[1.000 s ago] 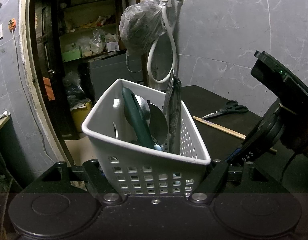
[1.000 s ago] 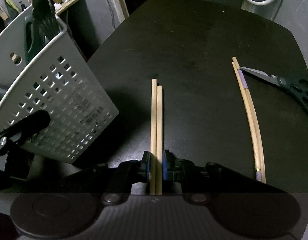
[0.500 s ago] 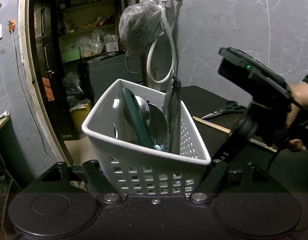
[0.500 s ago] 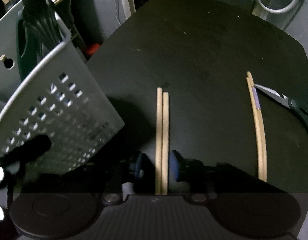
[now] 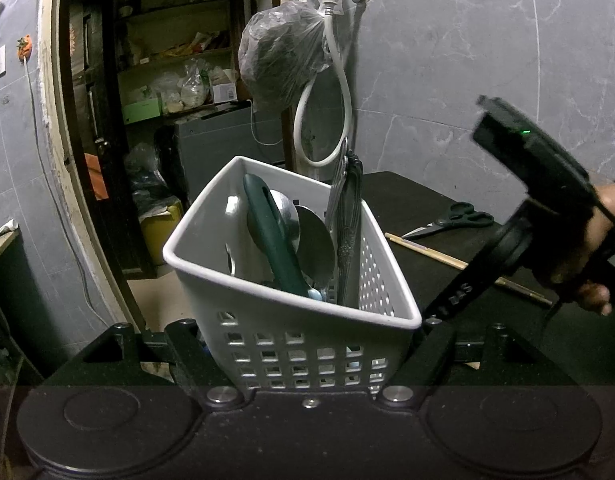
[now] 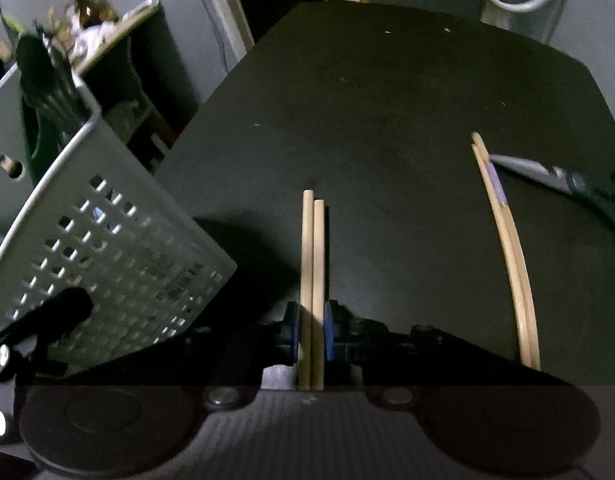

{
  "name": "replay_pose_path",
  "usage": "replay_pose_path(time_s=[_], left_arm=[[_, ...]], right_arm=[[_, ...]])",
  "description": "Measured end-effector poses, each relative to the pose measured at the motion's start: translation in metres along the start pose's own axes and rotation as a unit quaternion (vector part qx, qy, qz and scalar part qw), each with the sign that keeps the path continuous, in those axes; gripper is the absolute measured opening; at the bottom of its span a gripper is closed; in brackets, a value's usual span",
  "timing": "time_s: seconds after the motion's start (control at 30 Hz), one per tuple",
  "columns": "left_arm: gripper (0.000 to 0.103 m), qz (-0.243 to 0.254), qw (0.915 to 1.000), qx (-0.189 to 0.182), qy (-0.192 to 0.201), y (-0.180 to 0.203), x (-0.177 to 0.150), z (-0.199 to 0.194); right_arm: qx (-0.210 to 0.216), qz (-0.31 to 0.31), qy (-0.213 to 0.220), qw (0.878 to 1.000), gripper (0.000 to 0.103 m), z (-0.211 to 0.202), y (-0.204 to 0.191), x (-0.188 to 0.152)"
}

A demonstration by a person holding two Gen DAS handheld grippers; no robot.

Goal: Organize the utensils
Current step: 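Lift the chopsticks with the right gripper and carry them above the caddy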

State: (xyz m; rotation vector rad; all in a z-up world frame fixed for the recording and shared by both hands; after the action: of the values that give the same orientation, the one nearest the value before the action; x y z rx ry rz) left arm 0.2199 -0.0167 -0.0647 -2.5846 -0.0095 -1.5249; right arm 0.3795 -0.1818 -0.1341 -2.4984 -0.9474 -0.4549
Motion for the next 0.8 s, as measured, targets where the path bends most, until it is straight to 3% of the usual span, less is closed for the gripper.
replay_pose_path(time_s=[0.4, 0.8], left_arm=[[0.078, 0.003, 1.0000, -0.002, 0.000, 0.000, -0.001, 0.000], [0.078, 0.005, 1.0000, -0.002, -0.001, 0.000, 0.000, 0.001]], right_arm=[[0.075, 0.095, 0.109, 0.987, 0.014, -0.030, 0.035, -0.025], [0.117, 0.107, 0.216, 0.963, 0.014, -0.047, 0.045, -0.050]])
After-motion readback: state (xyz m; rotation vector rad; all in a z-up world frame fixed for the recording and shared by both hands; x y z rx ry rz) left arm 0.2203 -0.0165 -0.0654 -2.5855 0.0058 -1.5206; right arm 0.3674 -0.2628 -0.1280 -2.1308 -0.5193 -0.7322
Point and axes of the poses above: each gripper's, at about its wrist camera, not at the fingertips, and z roughly the way its jaws point, y to its right, x to its top, the point moved 3 cm from there along z, roughly the way its jaws point, and after that the axes turned 3 degrees about x, right-handed, at the moved point
